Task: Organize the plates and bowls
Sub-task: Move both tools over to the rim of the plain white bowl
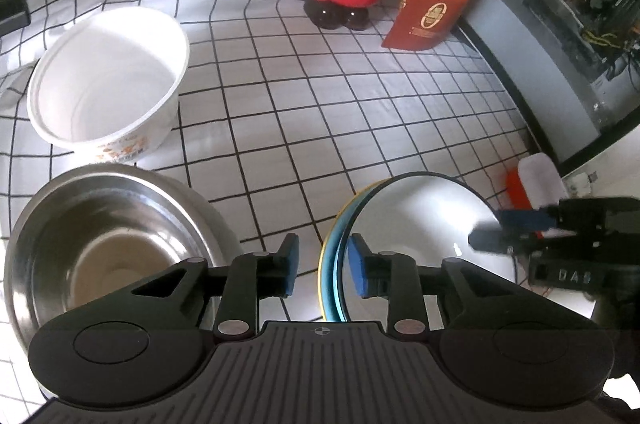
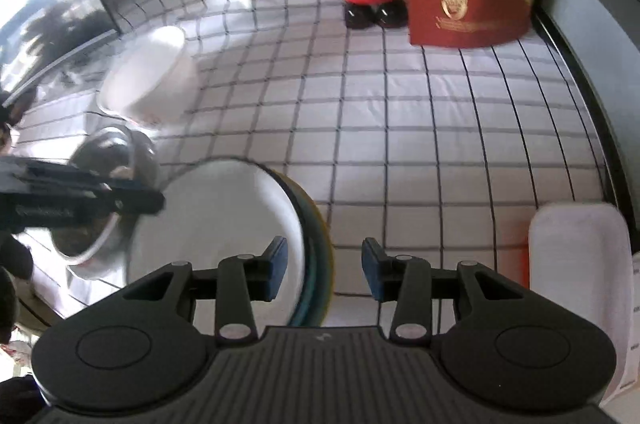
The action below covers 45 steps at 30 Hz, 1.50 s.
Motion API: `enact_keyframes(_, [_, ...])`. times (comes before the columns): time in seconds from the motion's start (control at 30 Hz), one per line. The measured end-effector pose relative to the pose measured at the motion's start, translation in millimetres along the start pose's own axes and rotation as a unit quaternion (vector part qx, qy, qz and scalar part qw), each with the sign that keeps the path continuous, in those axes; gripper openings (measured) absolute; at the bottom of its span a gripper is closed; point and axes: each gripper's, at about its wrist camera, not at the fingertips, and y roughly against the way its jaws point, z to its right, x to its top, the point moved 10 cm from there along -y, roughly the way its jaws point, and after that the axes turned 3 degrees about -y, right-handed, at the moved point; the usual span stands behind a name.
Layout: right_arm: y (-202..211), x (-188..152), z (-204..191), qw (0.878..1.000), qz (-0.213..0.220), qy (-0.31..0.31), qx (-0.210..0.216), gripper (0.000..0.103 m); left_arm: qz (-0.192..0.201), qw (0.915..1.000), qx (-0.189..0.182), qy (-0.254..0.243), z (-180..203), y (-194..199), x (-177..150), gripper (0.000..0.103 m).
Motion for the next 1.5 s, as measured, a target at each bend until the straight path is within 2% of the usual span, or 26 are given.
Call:
enact_keyframes(0.13, [-17.6, -17.0, 4.9, 0.998, -0.033, -0.05, 0.037, 0.041, -0.021, 0.9997, -0.009, 0.006, 0.6, -16.8, 0.0, 0.034])
enact_keyframes(0.17, [-22.8, -20.7, 6.1, 0.996, -0.042, -0.068, 0.05, 0.041, -0.027, 0.9995, -0.014, 0.013, 0.4, -21.7, -0.2, 0.031])
enact_keyframes(0.27, [-35.0, -29.1, 5.6, 0.988, -0.062, -0.11, 0.087, 0.041, -0.041, 0.9981, -0.03, 0.034, 0.2, -36.9, -2.3, 0.03])
enact_keyframes(0.4, [-44.5, -30.8, -2.6, 0.981, -0.079, -0.125, 0.129, 0.042, -0.048, 0.9965, -0.04, 0.054, 1.7, -47.1, -4.6, 0.028])
enact_keyframes(0.63, [-51.4, -15.6, -7.7, 0.986, -0.08, -0.086, 0.115, 0.042, -0.06, 0.9918, -0.049, 0.102, -4.7, -48.2, -0.7, 0.032])
enact_keyframes(0.93, [-63.1, 19.2, -7.3, 0.992, -0.061, -0.05, 0.094, 0.042, -0.041, 0.9896, -0.047, 0.13, -12.3, -42.1, 4.8, 0.031])
enact_keyframes(1.07, [-41.2, 37.5, -7.7, 0.997, -0.036, -0.009, 0.073, 0.043, 0.002, 0.9906, -0.047, 0.128, -14.8, -9.3, 18.3, 0.031])
enact_keyframes(1.17, [-12.7, 58.8, -18.4, 0.997, 0.005, 0.067, 0.043, 0.044, 0.056, 0.9878, -0.073, 0.126, -19.9, 33.7, 37.6, 0.031])
enact_keyframes(1.2, [-4.1, 67.6, -24.5, 0.995, 0.021, 0.095, 0.032, 0.048, 0.075, 0.9859, -0.074, 0.13, -26.8, 46.1, 44.5, 0.031])
enact_keyframes(1.27, [10.6, 86.8, -42.3, 0.988, 0.054, 0.147, 0.016, 0.056, 0.119, 0.9812, -0.044, 0.145, -53.5, 68.4, 57.8, 0.031])
enact_keyframes(1.33, [19.5, 107.0, -63.5, 0.978, 0.087, 0.187, 0.009, 0.066, 0.154, 0.9708, 0.016, 0.184, -96.1, 82.5, 65.5, 0.031])
enact_keyframes(1.37, [20.8, 116.1, -73.0, 0.975, 0.102, 0.199, 0.008, 0.069, 0.162, 0.9638, 0.042, 0.208, -118.1, 85.3, 66.8, 0.031])
enact_keyframes(1.43, [17.9, 135.4, -92.0, 0.97, 0.129, 0.207, 0.01, 0.07, 0.171, 0.9509, 0.075, 0.247, -156.0, 84.7, 67.7, 0.031])
enact_keyframes(1.47, [12.2, 144.4, -101.0, 0.97, 0.131, 0.204, 0.017, 0.071, 0.17, 0.9452, 0.092, 0.263, -170.2, 82.1, 66.8, 0.031])
enact_keyframes(1.5, [3.0, 151.2, -108.3, 0.973, 0.115, 0.199, 0.025, 0.071, 0.167, 0.9417, 0.103, 0.273, -181.9, 78.4, 66.5, 0.031])
